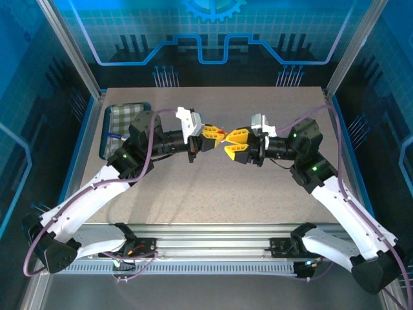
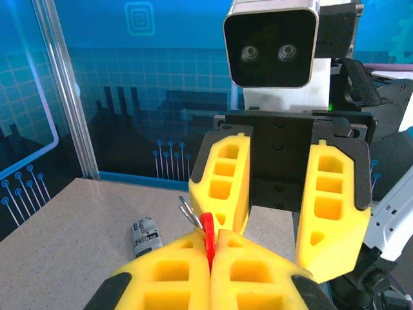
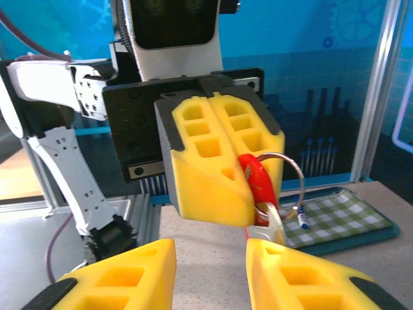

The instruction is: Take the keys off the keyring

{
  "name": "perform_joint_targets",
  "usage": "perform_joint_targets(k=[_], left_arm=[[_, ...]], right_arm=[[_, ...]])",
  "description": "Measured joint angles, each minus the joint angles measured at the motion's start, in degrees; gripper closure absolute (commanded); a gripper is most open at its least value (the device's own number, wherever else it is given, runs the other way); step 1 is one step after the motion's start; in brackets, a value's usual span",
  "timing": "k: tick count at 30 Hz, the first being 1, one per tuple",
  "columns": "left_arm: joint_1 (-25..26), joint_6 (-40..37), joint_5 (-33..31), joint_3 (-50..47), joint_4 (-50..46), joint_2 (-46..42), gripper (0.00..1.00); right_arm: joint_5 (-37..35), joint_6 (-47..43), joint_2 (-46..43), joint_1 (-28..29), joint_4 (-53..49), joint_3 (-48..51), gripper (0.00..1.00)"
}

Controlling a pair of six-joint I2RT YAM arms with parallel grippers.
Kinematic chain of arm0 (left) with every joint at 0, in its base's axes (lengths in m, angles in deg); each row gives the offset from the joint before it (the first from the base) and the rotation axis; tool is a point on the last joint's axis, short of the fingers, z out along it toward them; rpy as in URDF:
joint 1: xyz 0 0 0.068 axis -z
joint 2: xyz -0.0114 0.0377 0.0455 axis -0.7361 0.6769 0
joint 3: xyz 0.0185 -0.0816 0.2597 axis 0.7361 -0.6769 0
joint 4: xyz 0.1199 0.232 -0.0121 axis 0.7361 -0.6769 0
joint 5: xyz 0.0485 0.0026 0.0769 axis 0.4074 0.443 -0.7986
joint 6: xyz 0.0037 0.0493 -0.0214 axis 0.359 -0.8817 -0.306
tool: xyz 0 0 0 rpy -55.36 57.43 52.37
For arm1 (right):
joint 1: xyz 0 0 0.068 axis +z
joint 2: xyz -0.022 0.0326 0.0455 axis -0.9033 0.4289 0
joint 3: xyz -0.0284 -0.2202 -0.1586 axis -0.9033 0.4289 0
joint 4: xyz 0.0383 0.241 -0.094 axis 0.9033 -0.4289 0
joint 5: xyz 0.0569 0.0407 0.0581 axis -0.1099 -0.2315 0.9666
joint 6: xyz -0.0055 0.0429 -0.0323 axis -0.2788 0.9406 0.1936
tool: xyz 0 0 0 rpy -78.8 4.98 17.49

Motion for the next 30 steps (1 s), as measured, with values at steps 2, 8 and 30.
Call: perform_joint_targets(k=[2,8,30], left_arm=[[0.1,-0.4,0.0,0.0,0.0,0.0,1.0],[0.2,-0.5,0.1,0.0,0.0,0.0,1.0],[0.3,-0.5,0.5,-0.4,0.0,-0.8,1.0]], right_arm=[[-1.2,-0.2,-0.6,-0.1,-0.2,0.2,0.7],[-3.5,-0.2,-2.2,-0.9,-0.1,1.0,0.7],[-0.9,1.1,-0.7,-1.6,1.5,1.5,0.87]])
